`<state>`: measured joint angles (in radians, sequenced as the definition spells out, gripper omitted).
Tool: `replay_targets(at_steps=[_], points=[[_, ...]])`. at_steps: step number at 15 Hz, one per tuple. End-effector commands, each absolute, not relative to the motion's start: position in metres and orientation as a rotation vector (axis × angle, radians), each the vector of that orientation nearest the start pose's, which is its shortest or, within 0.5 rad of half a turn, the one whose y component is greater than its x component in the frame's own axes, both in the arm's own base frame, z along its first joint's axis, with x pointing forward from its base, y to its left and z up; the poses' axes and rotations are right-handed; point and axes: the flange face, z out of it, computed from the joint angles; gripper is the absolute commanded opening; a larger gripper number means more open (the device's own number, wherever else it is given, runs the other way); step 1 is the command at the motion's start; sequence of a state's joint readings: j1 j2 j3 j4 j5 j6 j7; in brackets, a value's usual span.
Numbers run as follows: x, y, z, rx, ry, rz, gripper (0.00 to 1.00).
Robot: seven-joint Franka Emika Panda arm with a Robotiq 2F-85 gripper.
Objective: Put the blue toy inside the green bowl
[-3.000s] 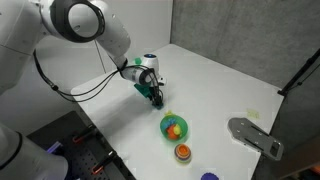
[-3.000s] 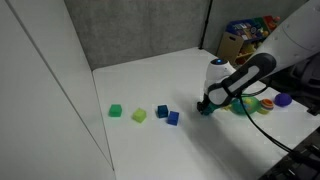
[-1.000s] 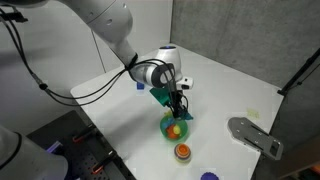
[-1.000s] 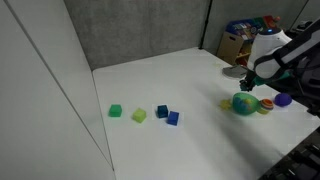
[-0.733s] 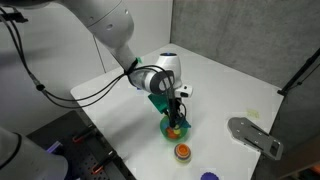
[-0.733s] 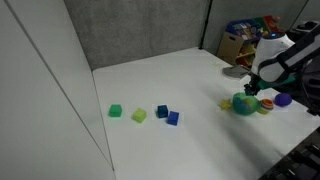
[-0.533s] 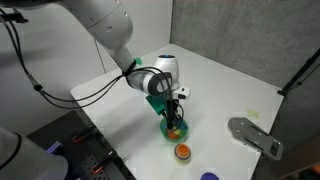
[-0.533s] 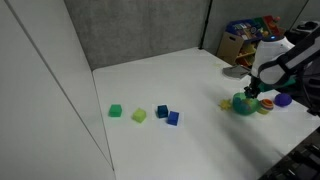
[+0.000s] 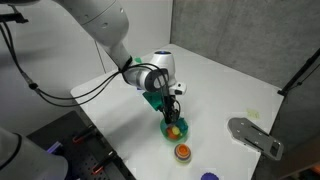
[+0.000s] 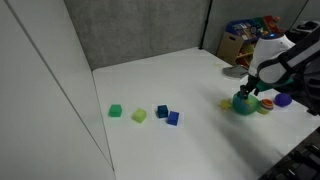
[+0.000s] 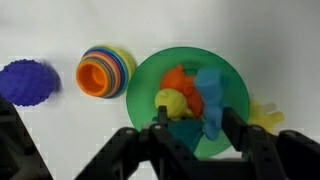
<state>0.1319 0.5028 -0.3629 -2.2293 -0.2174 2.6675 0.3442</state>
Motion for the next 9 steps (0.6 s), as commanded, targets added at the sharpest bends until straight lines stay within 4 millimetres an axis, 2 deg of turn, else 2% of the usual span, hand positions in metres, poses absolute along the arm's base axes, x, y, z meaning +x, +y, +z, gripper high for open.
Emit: replay_targets(at_steps=[1,3,9], points=[[0.523,-0.109,0.196,-3.353,0.487,0.009,0.91],[0.525,-0.099,0.216,-3.337,0.453,-0.012,1.00],[0.514,-0.065,0.280,-3.247,0.307,-0.046,1.00]])
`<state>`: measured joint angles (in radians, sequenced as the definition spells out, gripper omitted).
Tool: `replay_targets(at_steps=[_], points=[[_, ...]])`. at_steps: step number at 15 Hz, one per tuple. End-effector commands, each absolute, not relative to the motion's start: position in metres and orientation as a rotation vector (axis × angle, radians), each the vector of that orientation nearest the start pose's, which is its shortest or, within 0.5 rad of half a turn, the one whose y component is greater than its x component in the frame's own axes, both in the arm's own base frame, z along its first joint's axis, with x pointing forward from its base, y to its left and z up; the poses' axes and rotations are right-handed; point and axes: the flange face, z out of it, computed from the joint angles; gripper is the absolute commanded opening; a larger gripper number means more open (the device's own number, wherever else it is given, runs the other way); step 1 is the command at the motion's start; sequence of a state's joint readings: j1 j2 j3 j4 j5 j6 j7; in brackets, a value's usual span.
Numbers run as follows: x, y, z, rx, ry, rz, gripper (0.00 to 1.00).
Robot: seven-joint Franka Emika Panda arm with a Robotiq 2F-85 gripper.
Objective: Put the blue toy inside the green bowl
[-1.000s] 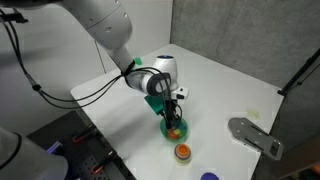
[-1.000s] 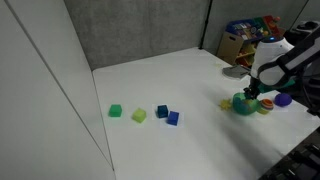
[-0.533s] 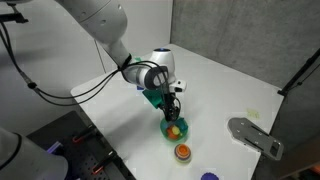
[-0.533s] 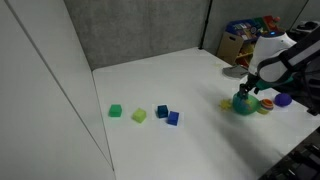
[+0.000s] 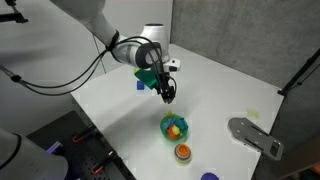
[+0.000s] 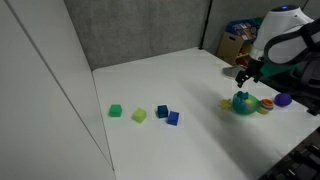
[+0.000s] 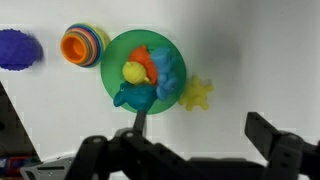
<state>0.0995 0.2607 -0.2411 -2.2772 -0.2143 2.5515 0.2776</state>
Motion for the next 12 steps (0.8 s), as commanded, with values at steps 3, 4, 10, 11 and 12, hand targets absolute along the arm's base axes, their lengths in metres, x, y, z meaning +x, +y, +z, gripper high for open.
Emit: replay_targets(at_steps=[3,4,10,11,12], points=[[0.501,-0.053,0.315,-3.176,0.234,-0.036,1.00],[0.497,-0.050,0.326,-3.156,0.218,-0.027,1.00],[0.483,-0.033,0.402,-3.117,0.174,0.094,1.00],[0.481,-0.031,0.415,-3.118,0.180,0.114,1.00],[0.479,-0.029,0.428,-3.131,0.195,0.110,1.00]])
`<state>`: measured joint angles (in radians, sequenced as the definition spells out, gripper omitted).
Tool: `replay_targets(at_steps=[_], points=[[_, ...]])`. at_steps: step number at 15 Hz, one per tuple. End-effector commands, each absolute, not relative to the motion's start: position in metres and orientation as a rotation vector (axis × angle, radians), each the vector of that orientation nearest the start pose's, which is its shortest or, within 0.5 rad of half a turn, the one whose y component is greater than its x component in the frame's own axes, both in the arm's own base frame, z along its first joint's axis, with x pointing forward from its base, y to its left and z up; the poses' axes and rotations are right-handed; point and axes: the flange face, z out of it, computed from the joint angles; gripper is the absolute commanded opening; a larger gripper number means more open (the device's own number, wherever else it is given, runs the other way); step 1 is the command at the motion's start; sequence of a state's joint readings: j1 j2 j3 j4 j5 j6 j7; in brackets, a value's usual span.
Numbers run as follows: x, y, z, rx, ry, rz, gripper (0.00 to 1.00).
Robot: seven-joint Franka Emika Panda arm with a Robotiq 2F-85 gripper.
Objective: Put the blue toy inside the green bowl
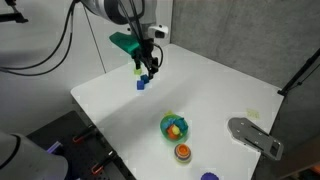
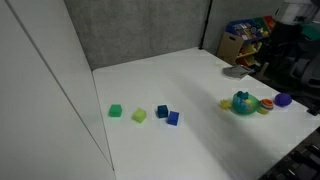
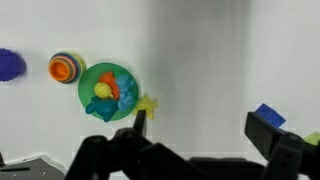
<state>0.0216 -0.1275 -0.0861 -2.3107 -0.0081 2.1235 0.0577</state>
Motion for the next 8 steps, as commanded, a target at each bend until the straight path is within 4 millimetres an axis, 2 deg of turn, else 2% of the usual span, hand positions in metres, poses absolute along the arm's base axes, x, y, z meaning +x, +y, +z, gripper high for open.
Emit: replay_targets(at_steps=[1,5,6,8], points=[[0.478,-0.027,0.440,-3.134,0.197,0.104,1.00],[0.466,-0.025,0.472,-3.152,0.207,0.066,1.00],[0.473,-0.023,0.458,-3.133,0.177,0.074,1.00],[0.471,-0.022,0.461,-3.133,0.174,0.067,1.00]])
